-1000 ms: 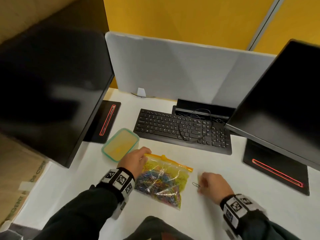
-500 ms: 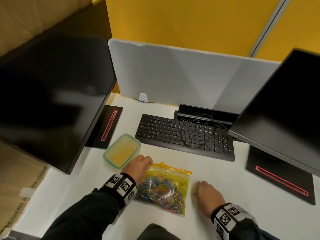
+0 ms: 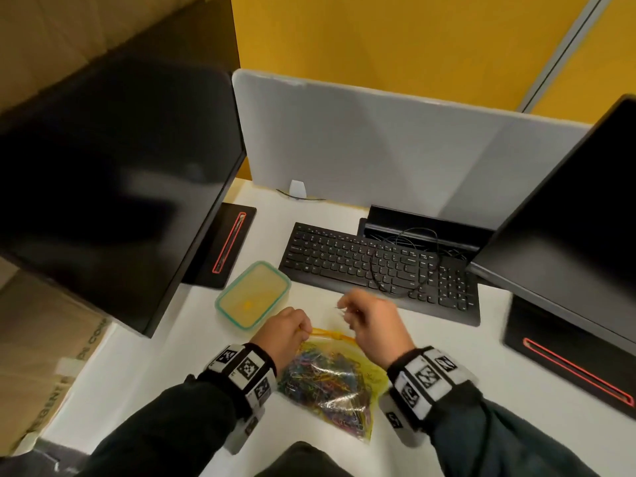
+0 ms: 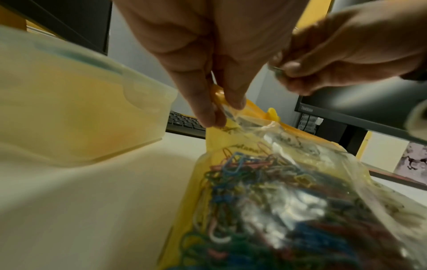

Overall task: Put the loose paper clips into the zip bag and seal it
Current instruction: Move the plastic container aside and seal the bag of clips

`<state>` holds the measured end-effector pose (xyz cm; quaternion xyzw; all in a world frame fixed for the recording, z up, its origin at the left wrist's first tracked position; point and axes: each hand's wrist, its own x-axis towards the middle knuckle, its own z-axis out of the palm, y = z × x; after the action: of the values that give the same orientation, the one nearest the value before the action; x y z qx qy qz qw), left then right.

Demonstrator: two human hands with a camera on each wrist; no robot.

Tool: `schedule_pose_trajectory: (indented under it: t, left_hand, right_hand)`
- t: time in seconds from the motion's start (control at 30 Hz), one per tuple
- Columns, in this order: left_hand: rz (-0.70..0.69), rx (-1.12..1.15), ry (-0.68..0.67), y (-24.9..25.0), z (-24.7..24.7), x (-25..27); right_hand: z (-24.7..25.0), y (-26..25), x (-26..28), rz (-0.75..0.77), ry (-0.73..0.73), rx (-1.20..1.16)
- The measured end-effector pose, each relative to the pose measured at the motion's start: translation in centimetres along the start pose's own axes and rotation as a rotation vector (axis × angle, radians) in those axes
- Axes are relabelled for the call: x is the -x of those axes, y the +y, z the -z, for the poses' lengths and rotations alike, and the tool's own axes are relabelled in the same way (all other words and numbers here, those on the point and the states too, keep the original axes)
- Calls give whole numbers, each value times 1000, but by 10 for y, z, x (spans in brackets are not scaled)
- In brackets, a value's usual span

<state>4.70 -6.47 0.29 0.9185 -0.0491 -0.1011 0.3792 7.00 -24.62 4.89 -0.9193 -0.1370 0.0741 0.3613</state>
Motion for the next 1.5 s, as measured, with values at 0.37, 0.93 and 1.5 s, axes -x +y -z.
schedule_pose_trajectory:
  t: [0.37,0.93,1.5]
  left_hand:
    - [40,99,80,-4,0,3]
    - [51,213,96,4,10,0]
    - [-229,-591,-123,38,-3,-21]
  right_hand:
    - [-36,-12,-21,75,-291,192]
    - [-23,8,11,127,-62,105]
    - [-14,16,9,-116,-74,101]
